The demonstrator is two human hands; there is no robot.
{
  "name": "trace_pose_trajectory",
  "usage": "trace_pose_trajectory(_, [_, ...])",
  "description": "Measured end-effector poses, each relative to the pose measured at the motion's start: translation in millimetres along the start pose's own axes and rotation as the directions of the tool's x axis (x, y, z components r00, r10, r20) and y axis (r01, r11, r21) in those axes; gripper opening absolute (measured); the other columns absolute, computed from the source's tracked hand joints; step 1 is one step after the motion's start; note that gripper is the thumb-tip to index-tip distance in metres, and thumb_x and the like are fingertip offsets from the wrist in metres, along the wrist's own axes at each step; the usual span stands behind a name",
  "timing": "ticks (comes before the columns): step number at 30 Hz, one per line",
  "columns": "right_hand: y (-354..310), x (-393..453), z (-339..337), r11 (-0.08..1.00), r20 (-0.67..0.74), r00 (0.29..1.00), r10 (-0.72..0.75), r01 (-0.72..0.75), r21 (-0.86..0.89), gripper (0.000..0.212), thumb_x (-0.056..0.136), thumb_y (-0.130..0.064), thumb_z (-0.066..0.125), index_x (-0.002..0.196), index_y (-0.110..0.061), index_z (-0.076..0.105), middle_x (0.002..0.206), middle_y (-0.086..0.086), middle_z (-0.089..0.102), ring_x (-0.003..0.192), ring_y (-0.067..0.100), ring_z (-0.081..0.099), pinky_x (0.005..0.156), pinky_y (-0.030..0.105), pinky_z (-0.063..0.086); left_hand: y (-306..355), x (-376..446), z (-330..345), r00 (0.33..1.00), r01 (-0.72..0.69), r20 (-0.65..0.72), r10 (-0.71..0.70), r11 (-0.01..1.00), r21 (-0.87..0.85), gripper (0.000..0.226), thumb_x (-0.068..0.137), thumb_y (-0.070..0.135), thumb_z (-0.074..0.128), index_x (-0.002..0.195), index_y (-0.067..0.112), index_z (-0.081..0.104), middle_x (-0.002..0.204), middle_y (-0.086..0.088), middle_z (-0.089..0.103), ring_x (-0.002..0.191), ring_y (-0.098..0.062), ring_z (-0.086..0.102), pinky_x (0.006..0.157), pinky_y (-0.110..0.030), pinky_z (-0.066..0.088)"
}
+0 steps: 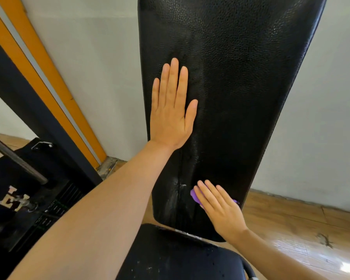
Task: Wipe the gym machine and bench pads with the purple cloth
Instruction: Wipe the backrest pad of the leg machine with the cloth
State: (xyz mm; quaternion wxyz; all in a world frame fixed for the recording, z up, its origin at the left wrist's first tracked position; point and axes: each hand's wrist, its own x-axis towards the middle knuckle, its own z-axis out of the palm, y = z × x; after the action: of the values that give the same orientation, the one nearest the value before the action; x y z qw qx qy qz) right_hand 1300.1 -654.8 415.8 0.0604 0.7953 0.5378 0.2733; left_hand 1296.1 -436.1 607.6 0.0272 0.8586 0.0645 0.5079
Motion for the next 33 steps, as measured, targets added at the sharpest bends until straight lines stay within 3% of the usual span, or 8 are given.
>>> trace_pose_trajectory(4, [37,53,-53,0.989,-0.222,0.964,0.145,-0.140,0.040,0.117,0.069,-0.006,0.082,0.157,-0.006,0.004,0.161,0.014,0.001,0.151,0.028,-0.009,0.123,0.041,-0.006,-3,-1,-4,0.999,-0.012,0.033,0.013,1.000,-0.005,0.058,0.107,0.031,0.030,0.154,-0.002,0.022,0.161,-0.024,0.020,0.151,-0.024,0.003,0.125,-0.041,0.003])
trace_pose_trajectory(8, [89,152,-135,0.940,-0.514,0.799,0.313,-0.336,0.051,0.062,0.101,-0.018,0.052,0.153,-0.001,0.023,0.158,0.026,0.018,0.148,0.039,0.016,0.122,0.049,0.008,-25,-1,-16,0.988,-0.143,0.067,0.140,0.989,0.046,0.056,0.107,0.027,0.035,0.155,0.001,0.023,0.162,-0.020,0.023,0.151,-0.021,0.007,0.125,-0.037,0.006])
trace_pose_trajectory(10, [107,191,-165,0.928,-0.568,0.749,0.341,-0.365,0.076,0.055,0.106,-0.026,0.041,0.152,0.000,0.026,0.158,0.027,0.021,0.147,0.040,0.019,0.121,0.051,0.014,-37,-3,-18,0.977,-0.201,0.086,0.194,0.976,0.086,0.055,0.108,0.028,0.032,0.155,0.004,0.019,0.162,-0.016,0.022,0.152,-0.019,0.006,0.125,-0.036,0.006])
trace_pose_trajectory(13, [109,193,-164,0.956,-0.527,0.803,0.277,-0.285,0.067,0.059,0.107,-0.034,0.034,0.154,-0.002,0.021,0.161,0.023,0.015,0.149,0.039,0.014,0.122,0.049,0.010,-36,-13,-11,0.991,-0.121,0.066,0.115,0.987,0.105,0.057,0.109,0.034,0.023,0.156,0.006,0.007,0.164,-0.012,0.016,0.153,-0.016,-0.003,0.125,-0.035,0.001])
trace_pose_trajectory(18, [116,108,-105,0.980,-0.318,0.940,-0.120,0.061,-0.188,0.057,0.106,-0.030,0.036,0.155,-0.007,0.019,0.162,0.013,0.011,0.150,0.031,0.012,0.123,0.043,0.009,-30,-21,-1,1.000,0.000,0.017,-0.001,0.999,0.054,0.059,0.109,0.036,0.022,0.156,0.004,0.009,0.164,-0.014,0.012,0.153,-0.017,-0.006,0.125,-0.035,-0.001])
trace_pose_trajectory(22, [125,110,-119,0.975,-0.271,0.951,-0.149,0.096,-0.200,0.057,0.102,-0.027,0.038,0.154,-0.008,0.025,0.162,0.011,0.009,0.150,0.030,0.011,0.123,0.043,0.009,-31,-21,-1,0.999,0.008,0.040,-0.010,0.999,0.048,0.058,0.109,0.038,0.017,0.157,0.007,0.004,0.165,-0.008,0.002,0.154,-0.017,-0.007,0.125,-0.034,-0.004])
trace_pose_trajectory(28, [124,238,-192,0.988,-0.486,0.873,0.034,-0.101,-0.114,0.053,0.103,-0.025,0.039,0.151,-0.005,0.032,0.159,0.020,0.025,0.147,0.039,0.023,0.121,0.051,0.017,-33,-23,1,0.999,0.022,0.048,-0.024,0.999,0.046,0.059,0.109,0.041,0.016,0.158,0.016,-0.005,0.166,0.003,-0.018,0.154,-0.018,-0.007,0.125,-0.034,-0.004])
trace_pose_trajectory(33, [149,208,-182,0.964,-0.366,0.912,-0.186,0.096,-0.250,0.055,0.105,-0.034,0.039,0.154,-0.010,0.030,0.161,0.016,0.022,0.148,0.035,0.022,0.121,0.049,0.018,-30,-24,1,0.999,0.025,0.039,-0.027,0.998,0.053,0.059,0.109,0.041,0.017,0.159,0.015,-0.001,0.166,0.002,-0.015,0.154,-0.018,-0.004,0.125,-0.034,-0.002])
